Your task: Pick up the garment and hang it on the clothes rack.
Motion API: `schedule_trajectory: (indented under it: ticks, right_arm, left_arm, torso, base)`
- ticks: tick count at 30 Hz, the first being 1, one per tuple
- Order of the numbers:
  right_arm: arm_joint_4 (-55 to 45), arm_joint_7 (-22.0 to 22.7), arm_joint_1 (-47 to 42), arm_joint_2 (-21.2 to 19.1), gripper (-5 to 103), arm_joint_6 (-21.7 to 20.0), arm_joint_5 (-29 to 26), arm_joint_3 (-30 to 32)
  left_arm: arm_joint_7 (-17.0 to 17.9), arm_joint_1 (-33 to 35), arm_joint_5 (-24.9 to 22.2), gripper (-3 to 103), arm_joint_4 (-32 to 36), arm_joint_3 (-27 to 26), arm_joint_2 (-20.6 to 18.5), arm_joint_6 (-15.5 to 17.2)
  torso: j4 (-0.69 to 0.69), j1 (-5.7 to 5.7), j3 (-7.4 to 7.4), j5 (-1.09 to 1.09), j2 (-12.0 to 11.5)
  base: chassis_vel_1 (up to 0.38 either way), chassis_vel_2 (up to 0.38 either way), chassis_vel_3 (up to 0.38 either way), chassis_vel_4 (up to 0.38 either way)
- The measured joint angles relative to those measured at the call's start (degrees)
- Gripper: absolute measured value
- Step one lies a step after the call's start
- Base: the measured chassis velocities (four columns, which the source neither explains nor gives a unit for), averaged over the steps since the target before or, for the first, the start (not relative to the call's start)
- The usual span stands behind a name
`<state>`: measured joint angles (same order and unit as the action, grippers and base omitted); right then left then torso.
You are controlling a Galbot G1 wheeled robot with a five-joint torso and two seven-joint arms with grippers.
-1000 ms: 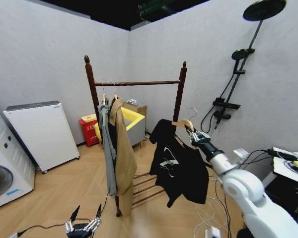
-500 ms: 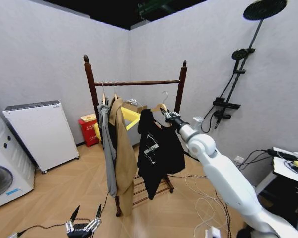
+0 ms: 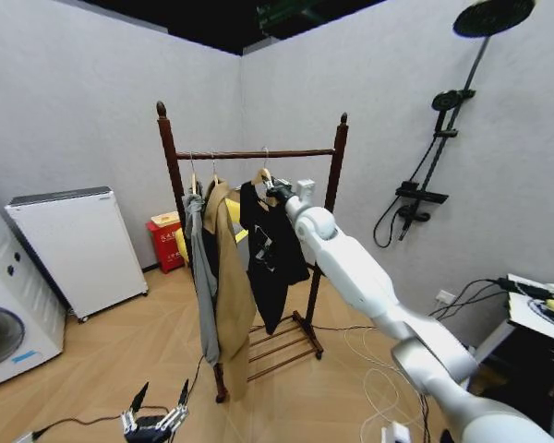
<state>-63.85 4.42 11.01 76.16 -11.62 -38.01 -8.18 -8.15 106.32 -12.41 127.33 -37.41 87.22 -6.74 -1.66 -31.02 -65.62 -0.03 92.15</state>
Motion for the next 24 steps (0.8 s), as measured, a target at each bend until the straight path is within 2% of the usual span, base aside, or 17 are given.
schedule_trajectory:
  ticks: [3, 15, 24]
  right_arm:
    - [6.6, -0.9, 2.9, 2.8, 10, 0.3, 1.7, 0.2]
    - [10.6, -2.5, 3.4, 5.8, 10, 1.6, 3.4, 1.3]
    - [12.5, -3.3, 3.9, 7.6, 10, 2.8, 3.8, 1.9]
  left_arm:
    - [0.0, 0.0, 0.0, 100, 0.0, 0.0, 0.0, 0.0]
    - [0.0, 0.0, 0.0, 100, 0.0, 0.0, 0.0, 0.0]
    - [0.0, 0.0, 0.0, 100, 0.0, 0.0, 0.0, 0.0]
  torso:
    - [-0.03, -0.01, 0.0, 0.02, 0.0]
    - [-0.02, 0.03, 0.01, 0.03, 0.0]
    - [-0.02, -0.06, -0.02, 0.03, 0.0]
  base:
    - [0.0, 0.0, 0.0, 0.0]
    - [-0.014, 0.015, 0.013, -0.014]
    - [-0.1, 0.095, 0.098, -0.11]
